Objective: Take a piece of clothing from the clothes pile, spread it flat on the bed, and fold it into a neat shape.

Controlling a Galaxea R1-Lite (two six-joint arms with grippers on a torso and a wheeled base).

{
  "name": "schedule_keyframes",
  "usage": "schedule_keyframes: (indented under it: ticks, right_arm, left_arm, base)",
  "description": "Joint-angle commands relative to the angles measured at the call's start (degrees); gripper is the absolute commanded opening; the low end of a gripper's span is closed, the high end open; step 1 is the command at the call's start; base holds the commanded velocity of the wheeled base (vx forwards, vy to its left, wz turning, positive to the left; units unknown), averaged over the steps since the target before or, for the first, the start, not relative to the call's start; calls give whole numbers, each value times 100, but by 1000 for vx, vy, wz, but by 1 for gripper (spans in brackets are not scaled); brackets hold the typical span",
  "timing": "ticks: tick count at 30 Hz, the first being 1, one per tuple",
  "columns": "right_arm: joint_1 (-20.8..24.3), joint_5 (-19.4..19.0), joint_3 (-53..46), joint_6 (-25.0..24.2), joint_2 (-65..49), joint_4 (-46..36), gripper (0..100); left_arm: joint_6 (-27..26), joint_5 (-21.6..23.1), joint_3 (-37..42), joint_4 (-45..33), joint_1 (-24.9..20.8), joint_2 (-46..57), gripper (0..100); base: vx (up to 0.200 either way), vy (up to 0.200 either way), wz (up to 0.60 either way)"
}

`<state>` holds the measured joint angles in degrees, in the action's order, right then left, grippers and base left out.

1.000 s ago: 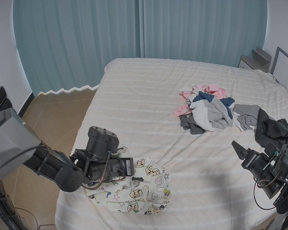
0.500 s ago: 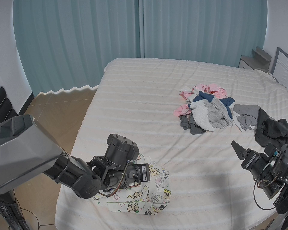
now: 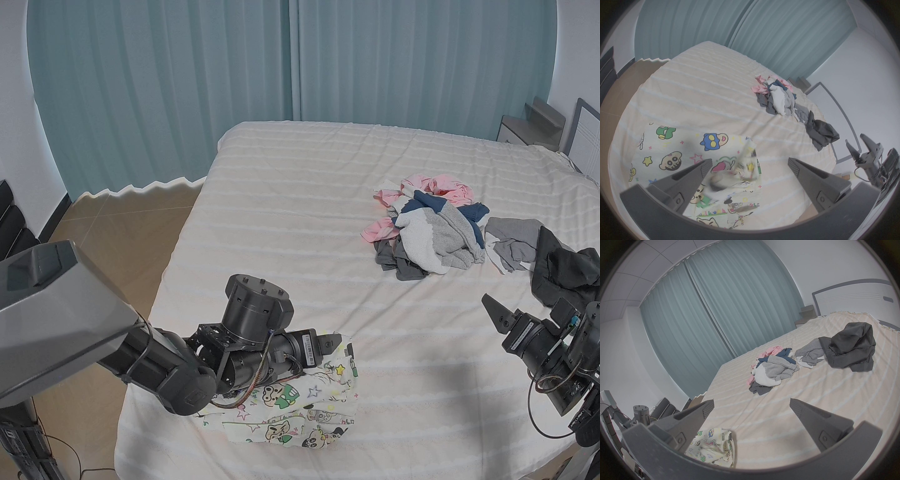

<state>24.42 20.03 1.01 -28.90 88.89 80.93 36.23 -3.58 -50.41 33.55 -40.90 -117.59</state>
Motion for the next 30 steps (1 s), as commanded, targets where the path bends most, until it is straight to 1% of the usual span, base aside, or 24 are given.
schedule_keyframes:
  ticks: [1, 2, 5, 7, 8, 10, 12, 13, 14, 15, 18, 19, 20, 21, 23, 24, 26, 30]
  right_arm:
    - [2, 10, -101, -1, 14, 1, 100]
    - [2, 10, -101, -1, 14, 1, 100]
    - [54, 19, -101, -19, 14, -7, 100]
    - [160, 19, -101, -10, -4, 1, 100]
    - [239, 1, -101, -1, 14, 1, 100]
    - [503, -69, -57, 52, 75, 1, 100]
    - [819, -245, 145, 60, 242, -34, 100]
    - [880, -298, 215, 60, 322, -60, 100]
    - [942, -430, 409, 60, 541, -192, 100]
    - [960, -526, 593, 60, 717, -350, 100]
    - [1012, -904, 1200, 60, 1209, -807, 100]
    - [1030, -1054, 1393, 60, 1315, -930, 100]
    - [1030, -1080, 1428, 60, 1332, -957, 100]
    - [1144, -1423, 1797, 60, 1578, -1299, 100]
    - [1258, -1651, 2166, 60, 1833, -1686, 100]
    - [1258, -1651, 2166, 60, 1833, -1686, 100]
    - [1487, -1783, 2606, -1, 2273, -2222, 100]
    - [1628, -1889, 2764, -19, 2879, -2336, 100]
  left_arm:
    - [24, -11, 31, 90, 65, 237, 100]
    - [33, -11, 49, 99, 82, 307, 100]
    - [68, 51, 216, 99, 355, 852, 100]
    - [165, 95, 409, 99, 583, 1265, 100]
    - [200, 183, 541, 90, 776, 1529, 100]
    - [200, 534, 971, 73, 1146, 2056, 100]
    - [191, 1088, 1525, 73, 1559, 2583, 100]
    - [191, 1281, 1675, 73, 1699, 2724, 100]
    - [191, 1615, 1991, 55, 2025, 2961, 100]
    - [183, 1782, 2237, 64, 2262, 3084, 100]
    - [174, 2020, 2896, 108, 2895, 3234, 100]
    - [174, 2081, 3072, 134, 3053, 3269, 100]
    - [174, 2090, 3098, 134, 3070, 3278, 100]
    - [183, 2371, 3450, 214, 3387, 3392, 100]
    - [191, 2775, 3793, 319, 3686, 3524, 100]
    - [191, 2775, 3793, 319, 3686, 3524, 100]
    - [200, 3232, 4136, 486, 4037, 3585, 100]
    - [209, 3364, 4373, 565, 4178, 3532, 100]
  base:
    - [0, 0, 0]
    - [0, 0, 0]
    - [0, 0, 0]
    - [0, 0, 0]
    - [0, 0, 0]
    - [0, 0, 0]
    - [0, 0, 0]
    - [0, 0, 0]
    - [0, 0, 0]
    - [0, 0, 0]
    - [0, 0, 0]
    - [0, 0, 0]
    - [0, 0, 0]
    - [0, 0, 0]
    - [0, 0, 0]
    - [0, 0, 0]
    - [0, 0, 0]
    - [0, 0, 0]
